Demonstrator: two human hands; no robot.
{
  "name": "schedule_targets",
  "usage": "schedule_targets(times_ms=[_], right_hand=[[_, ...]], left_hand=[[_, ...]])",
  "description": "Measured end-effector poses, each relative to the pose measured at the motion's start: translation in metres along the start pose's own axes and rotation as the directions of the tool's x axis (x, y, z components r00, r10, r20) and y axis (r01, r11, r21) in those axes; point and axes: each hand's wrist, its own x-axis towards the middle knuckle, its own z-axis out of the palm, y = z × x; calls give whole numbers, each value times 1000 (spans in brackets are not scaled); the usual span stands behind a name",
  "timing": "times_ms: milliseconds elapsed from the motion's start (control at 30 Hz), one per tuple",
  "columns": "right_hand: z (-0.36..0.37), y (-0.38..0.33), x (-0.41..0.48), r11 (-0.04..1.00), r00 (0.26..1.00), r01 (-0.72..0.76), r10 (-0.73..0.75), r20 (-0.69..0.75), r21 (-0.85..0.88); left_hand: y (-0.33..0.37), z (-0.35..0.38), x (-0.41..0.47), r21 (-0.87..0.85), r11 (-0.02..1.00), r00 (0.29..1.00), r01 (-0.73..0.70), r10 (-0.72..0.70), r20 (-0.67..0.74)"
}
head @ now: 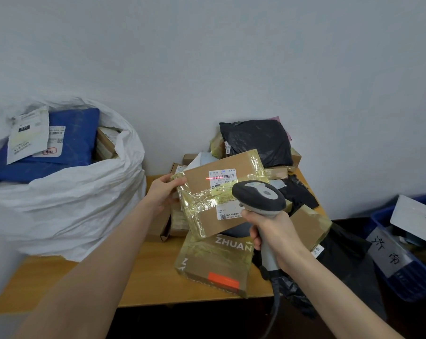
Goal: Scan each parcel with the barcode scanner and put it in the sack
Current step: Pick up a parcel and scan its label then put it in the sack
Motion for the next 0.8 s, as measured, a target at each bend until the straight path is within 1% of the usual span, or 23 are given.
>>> schedule_targets(times_ms=[133,267,367,800], right_hand=[[4,-1,0,1000,1000,6,-6,6,1],[11,-2,1,996,1000,17,-18,14,84],[18,-3,1,994,999,26,-29,30,106],[76,4,14,999,1000,25,-25,-4,31]], left_hand=[[1,-3,1,-10,1000,1000,6,-6,0],[1,-9,2,0,1000,1000,1,-1,1],[2,-14,4,-2,1000,1000,6,-6,-5],[10,-70,12,-2,1000,1000,16,-16,-14]])
